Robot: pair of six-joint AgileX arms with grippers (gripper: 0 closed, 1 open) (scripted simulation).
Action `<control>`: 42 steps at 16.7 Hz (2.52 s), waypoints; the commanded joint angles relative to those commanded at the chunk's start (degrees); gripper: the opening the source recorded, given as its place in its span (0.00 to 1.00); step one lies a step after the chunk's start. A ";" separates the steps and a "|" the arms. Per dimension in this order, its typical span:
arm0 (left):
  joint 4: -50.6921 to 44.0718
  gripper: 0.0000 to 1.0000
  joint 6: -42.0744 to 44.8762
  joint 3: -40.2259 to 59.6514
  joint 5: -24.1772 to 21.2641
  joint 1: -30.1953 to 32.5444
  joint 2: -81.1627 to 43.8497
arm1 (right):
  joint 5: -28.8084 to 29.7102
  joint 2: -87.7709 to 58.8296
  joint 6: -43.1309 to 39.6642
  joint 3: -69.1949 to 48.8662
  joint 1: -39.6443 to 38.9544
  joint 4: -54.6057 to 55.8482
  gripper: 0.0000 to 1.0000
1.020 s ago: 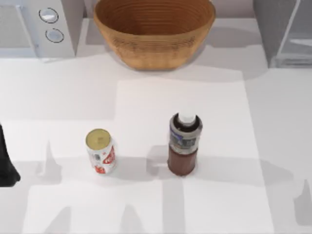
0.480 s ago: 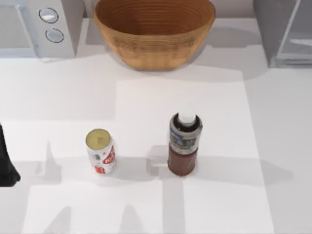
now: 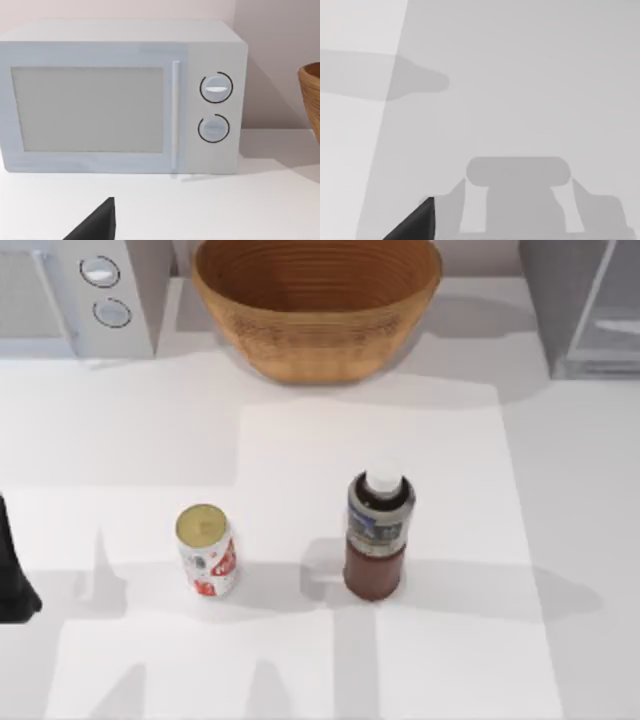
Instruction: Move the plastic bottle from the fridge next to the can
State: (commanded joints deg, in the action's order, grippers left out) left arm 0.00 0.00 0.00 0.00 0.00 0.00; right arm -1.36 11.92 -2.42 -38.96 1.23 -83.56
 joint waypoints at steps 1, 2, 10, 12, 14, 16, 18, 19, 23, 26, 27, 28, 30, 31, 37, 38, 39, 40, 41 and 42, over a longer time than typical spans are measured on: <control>0.00 1.00 0.00 0.00 0.00 0.00 0.00 | -1.37 -1.58 -1.80 -1.03 1.79 0.38 1.00; 0.00 1.00 0.00 0.00 0.00 0.00 0.00 | -3.16 -3.75 -4.21 -2.34 4.18 0.75 1.00; 0.00 1.00 0.00 0.00 0.00 0.00 0.00 | -25.16 -42.02 -45.00 -16.80 39.82 2.97 1.00; 0.00 1.00 0.00 0.00 0.00 0.00 0.00 | -30.81 -55.64 -59.59 -20.57 51.23 3.07 1.00; 0.00 1.00 0.00 0.00 0.00 0.00 0.00 | -36.01 -69.42 -73.64 -24.22 62.99 2.84 1.00; 0.00 1.00 0.00 0.00 0.00 0.00 0.00 | -40.64 -82.23 -85.87 -27.61 74.17 2.40 1.00; 0.00 1.00 0.00 0.00 0.00 0.00 0.00 | -44.62 -93.40 -95.83 -30.61 84.07 1.82 1.00; 0.00 1.00 0.00 0.00 0.00 0.00 0.00 | -46.35 -98.20 -99.94 -31.90 88.30 1.55 1.00; 0.00 1.00 0.00 0.00 0.00 0.00 0.00 | -51.37 -111.61 -110.60 -35.63 99.37 0.50 1.00; 0.00 1.00 0.00 0.00 0.00 0.00 0.00 | -52.94 -115.47 -113.22 -36.88 102.41 -0.13 1.00; 0.00 1.00 0.00 0.00 0.00 0.00 0.00 | -53.00 -115.61 -113.30 -36.93 102.52 -0.16 1.00; 0.00 1.00 0.00 0.00 0.00 0.00 0.00 | -53.00 -115.61 -113.30 -36.93 102.52 -0.16 1.00; 0.00 1.00 0.00 0.00 0.00 0.00 0.00 | -53.00 -115.61 -113.30 -36.93 102.52 -0.16 1.00; 0.00 1.00 0.00 0.00 0.00 0.00 0.00 | -52.91 -115.48 -113.22 -36.74 102.30 -0.04 1.00; 0.00 1.00 0.00 0.00 0.00 0.00 0.00 | -51.86 -116.20 -104.22 -36.47 96.27 7.89 1.00; 0.00 1.00 0.00 0.00 0.00 0.00 0.00 | -51.36 -116.38 -100.60 -36.38 94.01 10.84 1.00; 0.00 1.00 0.00 0.00 0.00 0.00 0.00 | -50.78 -116.55 -96.44 -36.29 91.49 14.13 1.00; 0.00 1.00 0.00 0.00 0.00 0.00 0.00 | -50.13 -116.71 -91.82 -36.20 88.75 17.72 1.00; 0.00 1.00 0.00 0.00 0.00 0.00 0.00 | -49.43 -116.86 -86.80 -36.13 85.82 21.60 1.00; 0.00 1.00 0.00 0.00 0.00 0.00 0.00 | -48.69 -116.98 -81.49 -36.05 82.76 25.72 1.00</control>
State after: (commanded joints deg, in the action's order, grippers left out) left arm 0.00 0.00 0.00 0.00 0.00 0.00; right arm -50.05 -105.06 -83.91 -75.02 83.99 -57.84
